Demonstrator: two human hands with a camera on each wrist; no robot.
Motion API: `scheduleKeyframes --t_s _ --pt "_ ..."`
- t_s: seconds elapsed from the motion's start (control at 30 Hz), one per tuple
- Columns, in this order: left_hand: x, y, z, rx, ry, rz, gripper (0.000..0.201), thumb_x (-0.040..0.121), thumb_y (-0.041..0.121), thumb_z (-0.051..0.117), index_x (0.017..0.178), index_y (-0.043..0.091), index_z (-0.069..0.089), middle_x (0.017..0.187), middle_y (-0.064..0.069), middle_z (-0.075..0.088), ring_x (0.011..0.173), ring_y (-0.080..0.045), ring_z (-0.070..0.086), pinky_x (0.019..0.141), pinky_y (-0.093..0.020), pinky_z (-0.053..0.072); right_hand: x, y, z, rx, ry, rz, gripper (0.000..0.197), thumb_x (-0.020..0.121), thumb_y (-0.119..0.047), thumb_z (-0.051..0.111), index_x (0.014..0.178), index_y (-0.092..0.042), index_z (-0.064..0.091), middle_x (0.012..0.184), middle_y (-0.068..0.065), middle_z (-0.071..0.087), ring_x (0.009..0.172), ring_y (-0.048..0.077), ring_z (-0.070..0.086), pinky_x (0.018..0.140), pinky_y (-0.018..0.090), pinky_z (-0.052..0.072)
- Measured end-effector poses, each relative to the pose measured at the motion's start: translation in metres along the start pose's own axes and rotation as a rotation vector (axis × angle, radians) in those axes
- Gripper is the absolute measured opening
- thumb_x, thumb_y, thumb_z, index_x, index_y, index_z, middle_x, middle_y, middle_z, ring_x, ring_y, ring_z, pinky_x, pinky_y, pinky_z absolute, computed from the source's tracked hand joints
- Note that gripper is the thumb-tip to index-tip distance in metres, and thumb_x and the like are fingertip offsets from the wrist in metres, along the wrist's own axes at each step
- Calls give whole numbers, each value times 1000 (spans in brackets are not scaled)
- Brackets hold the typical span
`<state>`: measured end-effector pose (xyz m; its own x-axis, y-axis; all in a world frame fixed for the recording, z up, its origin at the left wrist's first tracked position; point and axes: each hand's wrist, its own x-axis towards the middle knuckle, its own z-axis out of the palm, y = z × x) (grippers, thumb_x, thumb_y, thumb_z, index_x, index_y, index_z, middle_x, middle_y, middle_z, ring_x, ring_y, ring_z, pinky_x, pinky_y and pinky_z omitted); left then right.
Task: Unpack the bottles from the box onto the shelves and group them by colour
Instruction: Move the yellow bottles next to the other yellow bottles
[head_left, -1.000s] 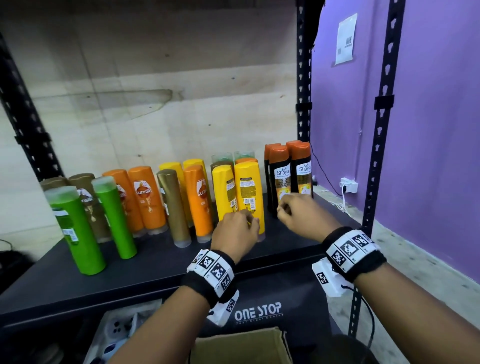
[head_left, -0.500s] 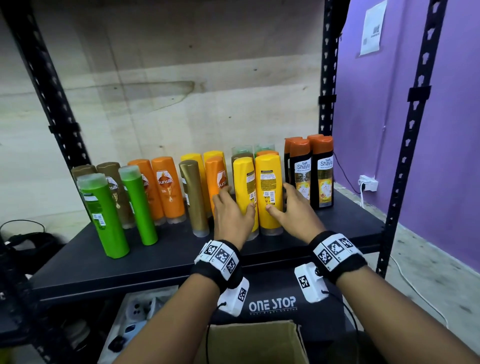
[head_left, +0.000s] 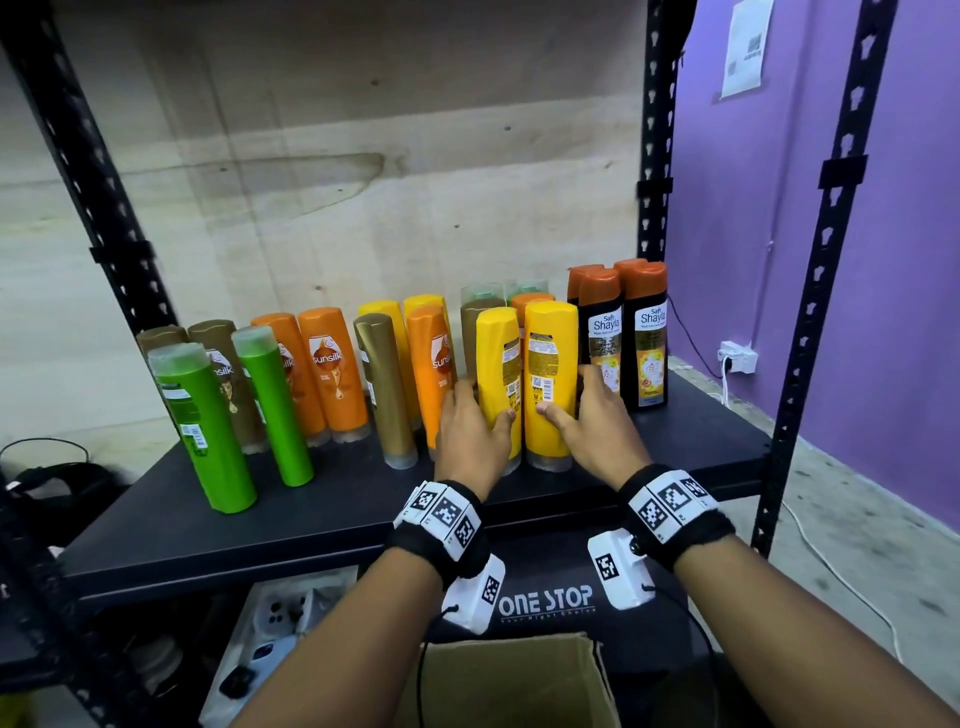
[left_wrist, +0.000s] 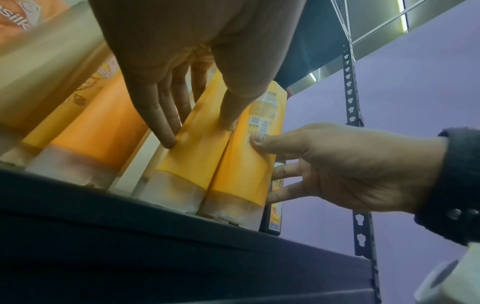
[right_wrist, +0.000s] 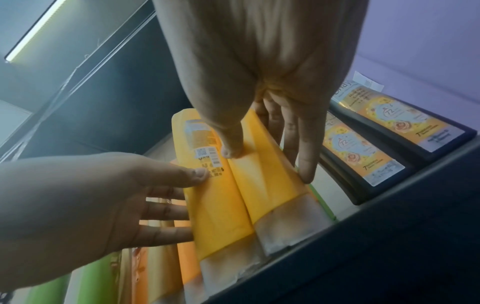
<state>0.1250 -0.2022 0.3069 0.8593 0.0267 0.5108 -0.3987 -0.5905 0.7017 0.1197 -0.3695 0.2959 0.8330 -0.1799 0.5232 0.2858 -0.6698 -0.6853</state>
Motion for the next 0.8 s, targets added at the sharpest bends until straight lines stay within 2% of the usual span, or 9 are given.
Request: scheduleKeyframes --t_s 0.07,0.2,0.27,0.37,0.43,0.5,0.6,0.8 --pt "-2 3 3 -30 -16 7 48 93 27 72 133 12 49 134 -8 56 126 -26 53 105 -40 47 -3 4 -6 19 22 -2 51 94 -38 70 132 -17 43 134 9 60 120 26 60 92 33 48" --pt "-5 13 15 -64 -58 55 52 92 26 73 137 14 49 136 -8 57 128 -26 54 107 -45 46 -11 15 -24 47 48 -1 51 96 -37 68 136 -20 42 137 4 59 120 23 61 99 42 53" --pt "-6 20 23 -84 -76 81 51 92 26 73 136 14 50 137 -8 57 128 -26 54 107 -47 47 -14 21 -35 40 75 3 50 96 -36 67 137 -19 43 136 4 59 121 22 60 98 39 52" --pt "-7 31 37 -112 -107 93 52 92 27 72 137 14 49 137 -7 57 127 -25 55 105 -48 48 -18 31 -50 35 108 23 49 97 -33 67 137 -16 44 134 7 61 119 23 61 98 41 53" --pt "-7 39 47 -132 -129 108 51 92 26 72 136 12 50 136 -8 57 126 -26 56 104 -48 48 -21 38 -59 31 142 32 49 97 -30 68 136 -14 44 132 7 63 116 21 62 93 32 50" --pt "-8 47 56 -138 -142 132 48 92 25 72 133 11 51 135 -9 57 125 -27 55 105 -46 47 -23 45 -69 13 178 49 47 97 -30 67 134 -14 44 129 7 63 112 20 62 88 28 46" --pt "-8 57 69 -121 -165 146 43 93 26 71 129 10 53 130 -11 58 123 -28 55 102 -39 46 -23 53 -81 0 213 79 48 98 -31 66 136 -14 43 129 8 63 113 22 62 90 31 47" --pt "-2 68 89 -110 -201 150 44 95 26 69 132 9 52 131 -12 56 124 -28 53 102 -36 43 -23 67 -95 -62 238 85 49 99 -32 64 139 -15 41 134 10 60 117 25 61 95 36 49"
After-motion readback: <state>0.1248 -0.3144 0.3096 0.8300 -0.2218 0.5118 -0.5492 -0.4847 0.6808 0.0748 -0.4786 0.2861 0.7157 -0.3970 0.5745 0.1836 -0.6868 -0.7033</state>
